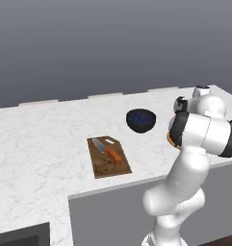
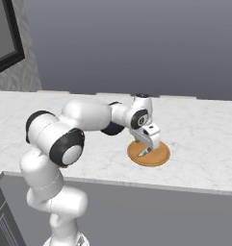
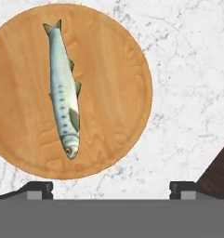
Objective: Pick up the knife from the drawer and place it on the cutting board. Then place the meat from the plate to the cutting board.
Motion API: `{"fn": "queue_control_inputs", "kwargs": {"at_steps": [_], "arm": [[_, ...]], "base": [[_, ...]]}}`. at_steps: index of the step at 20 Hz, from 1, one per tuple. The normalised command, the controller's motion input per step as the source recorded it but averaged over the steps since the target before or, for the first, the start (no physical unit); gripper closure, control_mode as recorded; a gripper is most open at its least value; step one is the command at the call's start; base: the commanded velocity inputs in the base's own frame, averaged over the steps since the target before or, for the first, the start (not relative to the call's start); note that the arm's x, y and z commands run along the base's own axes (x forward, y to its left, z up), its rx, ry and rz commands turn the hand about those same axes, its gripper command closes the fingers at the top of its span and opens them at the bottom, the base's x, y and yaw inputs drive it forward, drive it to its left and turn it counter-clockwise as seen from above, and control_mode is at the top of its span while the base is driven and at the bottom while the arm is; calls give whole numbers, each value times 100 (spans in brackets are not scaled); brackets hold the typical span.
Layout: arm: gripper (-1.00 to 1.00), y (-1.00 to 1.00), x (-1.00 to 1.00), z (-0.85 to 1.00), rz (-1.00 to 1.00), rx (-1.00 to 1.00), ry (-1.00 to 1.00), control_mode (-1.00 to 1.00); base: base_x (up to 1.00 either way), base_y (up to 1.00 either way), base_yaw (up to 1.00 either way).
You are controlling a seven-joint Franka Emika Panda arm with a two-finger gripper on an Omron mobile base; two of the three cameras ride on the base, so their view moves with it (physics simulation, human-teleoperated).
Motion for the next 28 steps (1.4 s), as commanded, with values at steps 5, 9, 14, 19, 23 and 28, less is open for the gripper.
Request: {"fn": "queue_control_inputs", "kwargs": {"at_steps": [5, 9, 14, 19, 23, 28], "arm": [[-100, 1, 6, -69, 0, 0, 10, -100], [-100, 4, 23, -38, 0, 0, 2, -100], [-100, 0, 34, -25, 1, 0, 0, -100], [-100, 0, 49, -31, 1, 0, 0, -100], [-100, 0, 46, -35, 1, 0, 0, -100], [100, -7, 10, -38, 5, 0, 0, -100]], "base": [[0, 0, 0], [0, 0, 0], [0, 0, 0], [0, 0, 0], [0, 0, 0], [0, 0, 0]]}}
